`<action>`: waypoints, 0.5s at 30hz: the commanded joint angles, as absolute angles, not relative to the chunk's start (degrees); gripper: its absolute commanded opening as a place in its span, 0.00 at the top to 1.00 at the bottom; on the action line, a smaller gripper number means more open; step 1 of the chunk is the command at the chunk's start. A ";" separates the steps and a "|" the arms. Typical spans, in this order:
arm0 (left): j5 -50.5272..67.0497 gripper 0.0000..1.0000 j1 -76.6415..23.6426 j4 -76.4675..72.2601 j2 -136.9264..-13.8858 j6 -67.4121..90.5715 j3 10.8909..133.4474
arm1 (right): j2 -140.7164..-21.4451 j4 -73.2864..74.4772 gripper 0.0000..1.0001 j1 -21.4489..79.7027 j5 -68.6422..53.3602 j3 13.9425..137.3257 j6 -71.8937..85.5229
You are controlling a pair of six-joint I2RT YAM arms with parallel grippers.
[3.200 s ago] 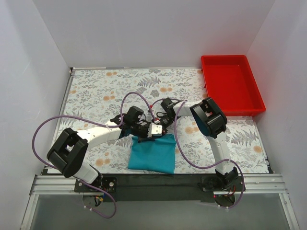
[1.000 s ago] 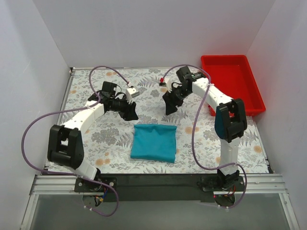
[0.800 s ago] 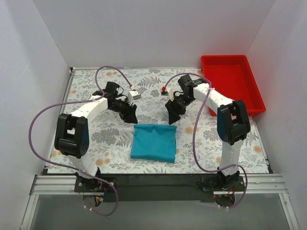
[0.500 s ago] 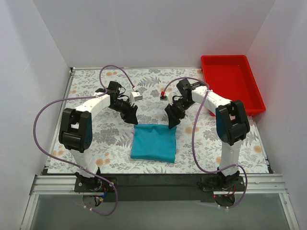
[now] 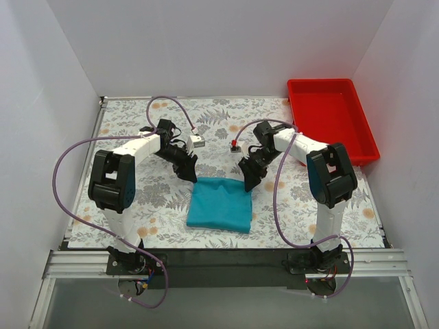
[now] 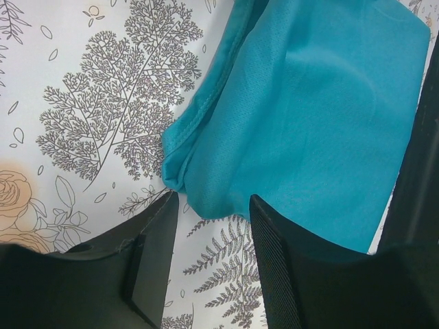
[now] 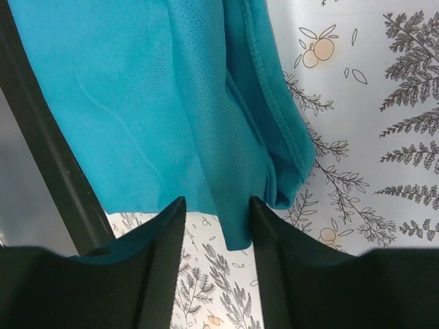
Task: Fold and stack the t-shirts
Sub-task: Fold the tshirt
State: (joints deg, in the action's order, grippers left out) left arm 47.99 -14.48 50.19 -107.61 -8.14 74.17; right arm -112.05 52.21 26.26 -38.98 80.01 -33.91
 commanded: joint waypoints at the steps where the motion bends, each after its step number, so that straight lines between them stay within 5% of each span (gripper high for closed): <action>1: 48.43 0.56 -14.94 49.22 -107.05 -8.88 75.06 | -109.77 51.86 0.53 26.19 -39.20 80.50 -35.16; 5: 47.46 0.63 -15.29 49.22 -107.31 -8.88 75.23 | -111.18 51.86 0.65 26.19 -38.41 82.09 -35.07; 12: 47.02 0.99 -15.38 51.31 -107.58 -9.23 76.37 | -112.94 51.77 0.81 26.19 -36.92 83.76 -35.24; 15: 46.93 1.00 -15.29 51.86 -106.00 -7.83 78.13 | -113.03 51.86 0.91 26.19 -35.25 83.94 -35.59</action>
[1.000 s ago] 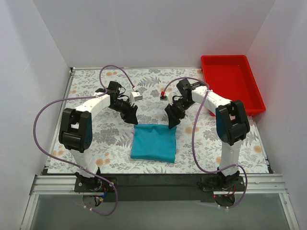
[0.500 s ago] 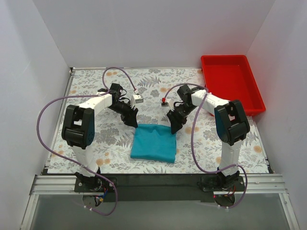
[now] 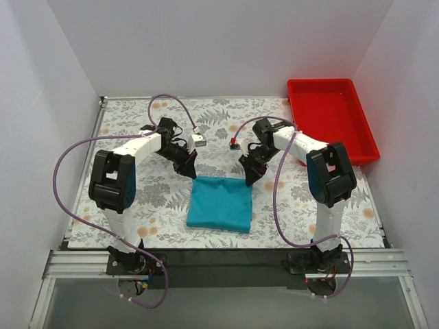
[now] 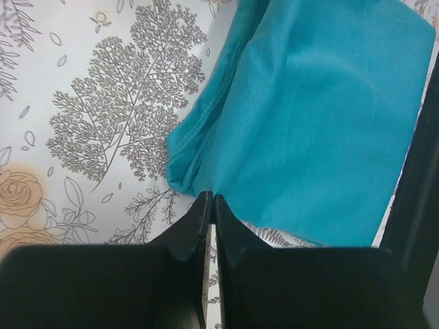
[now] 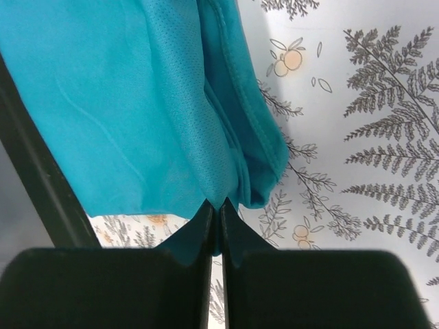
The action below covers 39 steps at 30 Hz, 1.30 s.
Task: Fold and stack the t-shirts
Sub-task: Fold the tshirt
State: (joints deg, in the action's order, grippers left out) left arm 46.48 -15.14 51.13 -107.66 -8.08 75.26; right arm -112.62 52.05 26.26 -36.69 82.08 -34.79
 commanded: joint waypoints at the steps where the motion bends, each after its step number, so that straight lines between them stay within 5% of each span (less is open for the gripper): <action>1: 46.76 1.00 -15.29 51.25 -104.43 -6.95 78.22 | -112.94 51.77 0.93 26.19 -34.64 83.85 -35.86; 24: 31.11 1.00 -14.59 30.24 -117.77 7.12 81.99 | -126.30 44.74 0.99 22.24 -21.01 99.40 -34.98; 27: 32.16 1.00 -14.33 30.23 -117.52 8.52 83.14 | -126.48 44.91 0.82 21.63 -20.83 103.17 -33.32; 28: 33.21 0.87 -14.07 30.50 -115.77 8.96 83.49 | -125.17 45.26 0.67 21.36 -23.09 104.14 -32.35; 31: 36.91 0.73 -13.10 30.76 -111.72 12.56 83.50 | -121.13 45.26 0.48 20.22 -28.53 104.68 -29.71; 39: 55.33 0.41 -13.96 31.38 -96.87 32.65 76.92 | -107.23 44.83 0.35 20.04 -48.23 95.38 -18.56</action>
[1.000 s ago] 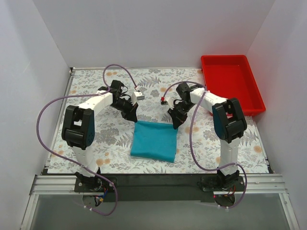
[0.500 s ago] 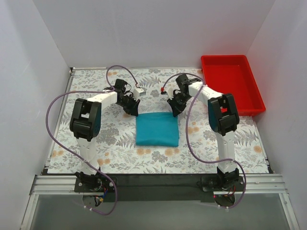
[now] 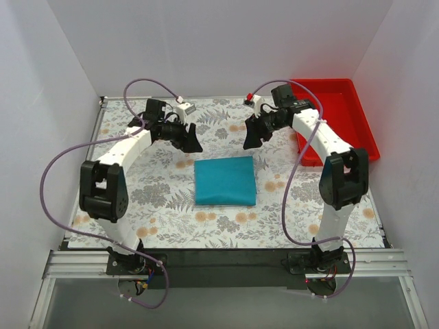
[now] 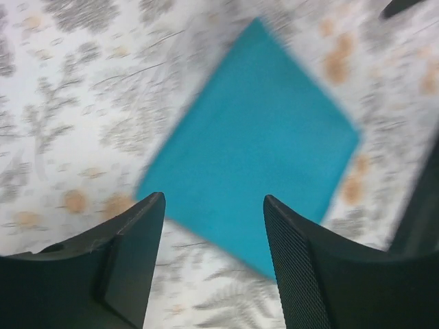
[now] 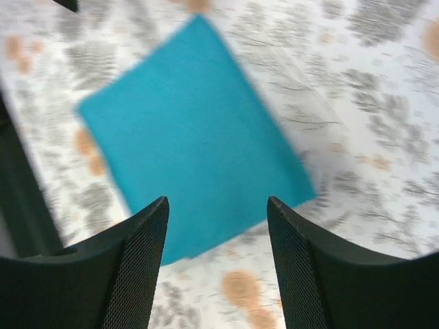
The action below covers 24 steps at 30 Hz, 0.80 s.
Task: Fold and stack the t-shirts
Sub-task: Fold the tshirt
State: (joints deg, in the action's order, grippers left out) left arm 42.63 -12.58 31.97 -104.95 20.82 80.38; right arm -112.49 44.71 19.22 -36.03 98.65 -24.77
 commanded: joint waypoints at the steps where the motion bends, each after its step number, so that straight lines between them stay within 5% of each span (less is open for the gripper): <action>1: 57.20 0.41 -14.67 30.77 -96.07 38.79 74.82 | -106.44 44.65 0.34 20.30 -52.69 91.71 -15.85; 11: 60.21 0.34 -25.48 -0.42 -90.87 75.56 46.59 | -104.85 28.42 0.27 27.86 -68.20 69.38 5.43; 24: 60.03 0.37 -17.42 -1.76 -107.39 71.99 40.43 | -120.32 26.46 0.28 23.21 -59.68 63.11 0.70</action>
State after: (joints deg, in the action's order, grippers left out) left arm 61.91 -20.12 -2.24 -105.65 73.95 42.65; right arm -118.80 27.90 24.97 -66.72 64.73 2.52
